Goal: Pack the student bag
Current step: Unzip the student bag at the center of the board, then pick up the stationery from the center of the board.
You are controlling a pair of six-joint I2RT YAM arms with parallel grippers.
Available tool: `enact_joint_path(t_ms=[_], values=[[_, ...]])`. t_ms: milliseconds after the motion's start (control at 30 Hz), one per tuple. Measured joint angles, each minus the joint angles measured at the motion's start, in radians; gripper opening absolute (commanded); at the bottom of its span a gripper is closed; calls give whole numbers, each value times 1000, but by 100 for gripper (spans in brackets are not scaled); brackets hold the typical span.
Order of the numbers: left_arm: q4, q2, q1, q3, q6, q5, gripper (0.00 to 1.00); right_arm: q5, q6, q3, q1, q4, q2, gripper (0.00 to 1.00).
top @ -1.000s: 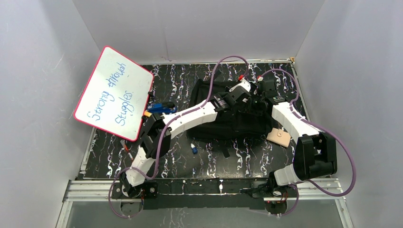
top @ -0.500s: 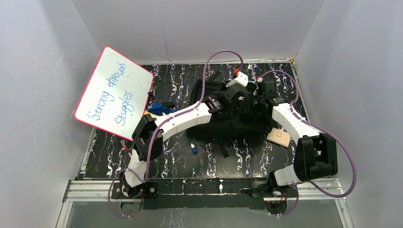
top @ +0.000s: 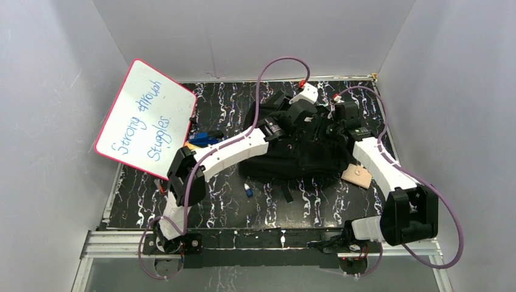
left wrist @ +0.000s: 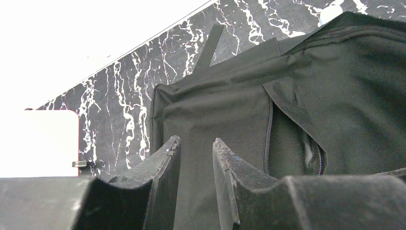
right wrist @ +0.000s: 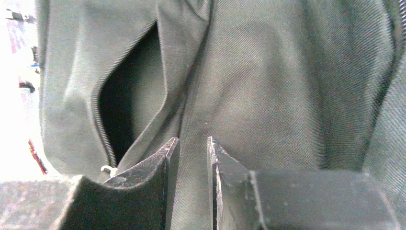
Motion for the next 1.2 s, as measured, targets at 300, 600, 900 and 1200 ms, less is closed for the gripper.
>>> enact_joint_path(t_ms=[300,600,900,1200], values=[[-39,-192,28,-137,-77,37,33,2,-17,2,0,24,-116,46],[-229,-558,385,-441,-340,141,34,12,-76,166,170,25,-50,54],[-386,-864,444,-462,-417,74,35,51,-151,423,582,134,287,60],[-437,-1040,444,-440,-426,15,35,-20,-326,781,692,143,769,67]])
